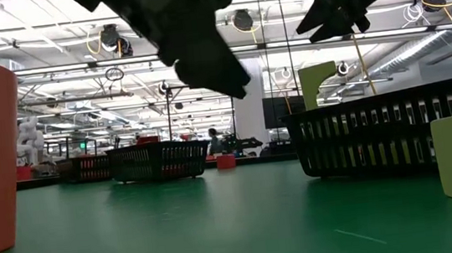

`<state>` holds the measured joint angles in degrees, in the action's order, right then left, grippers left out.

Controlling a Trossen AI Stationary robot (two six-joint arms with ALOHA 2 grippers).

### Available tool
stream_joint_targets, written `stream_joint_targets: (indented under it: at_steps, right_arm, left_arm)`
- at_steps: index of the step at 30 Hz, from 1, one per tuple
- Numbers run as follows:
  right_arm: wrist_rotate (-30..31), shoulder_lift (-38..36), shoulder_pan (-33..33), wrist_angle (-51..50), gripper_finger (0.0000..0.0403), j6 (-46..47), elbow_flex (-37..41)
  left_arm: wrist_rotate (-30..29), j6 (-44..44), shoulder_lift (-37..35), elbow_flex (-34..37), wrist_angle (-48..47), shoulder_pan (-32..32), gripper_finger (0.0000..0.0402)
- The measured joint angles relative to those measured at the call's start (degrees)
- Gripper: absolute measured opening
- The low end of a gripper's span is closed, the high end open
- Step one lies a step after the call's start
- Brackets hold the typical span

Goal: Sort & place blocks by color
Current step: Put the light green block into the bottom black bin

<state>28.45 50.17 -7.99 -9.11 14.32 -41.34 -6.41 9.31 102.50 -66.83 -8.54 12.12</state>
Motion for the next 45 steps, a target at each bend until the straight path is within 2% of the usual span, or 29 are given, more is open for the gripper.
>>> stream_joint_targets:
  at_steps: [4, 6, 15, 23, 30, 36, 41, 45]
  right_arm:
    - [0.0, 0.0, 0.0, 0.3, 0.0267, 0.6, 0.0]
    - [-0.2, 0.0, 0.0, 0.5, 0.0267, 0.6, 0.0]
    - [-0.2, 0.0, 0.0, 0.7, 0.0267, 0.4, 0.0]
    - [-0.2, 0.0, 0.0, 0.7, 0.0267, 0.1, 0.0]
    - [-0.2, 0.0, 0.0, 0.7, 0.0267, 0.4, 0.0]
    - [-3.1, 0.0, 0.0, 1.1, 0.0267, 0.6, 0.0]
    - [-3.2, 0.0, 0.0, 1.2, 0.0267, 0.8, 0.0]
    - [-3.1, 0.0, 0.0, 1.2, 0.0267, 0.7, 0.0]
  left_arm:
    - [-3.5, 0.0, -0.2, 0.0, -4.0, 0.0, 0.0262]
    - [-4.0, 0.2, 0.4, 0.0, -3.1, 0.0, 0.0261]
    - [-4.1, -2.5, 1.4, 0.0, 9.0, 1.1, 0.0261]
    - [-4.1, -2.9, 1.4, 0.0, 4.0, 1.5, 0.0262]
    - [-2.2, -4.5, 2.1, 0.0, 13.3, 3.0, 0.0262]
    - [-3.1, -4.8, 2.7, 0.0, 12.5, 3.0, 0.0262]
    - [-4.3, -4.4, 2.7, 0.0, 8.2, 3.0, 0.0262]
    - [-4.4, -4.8, 2.7, 0.0, 12.1, 3.3, 0.0262]
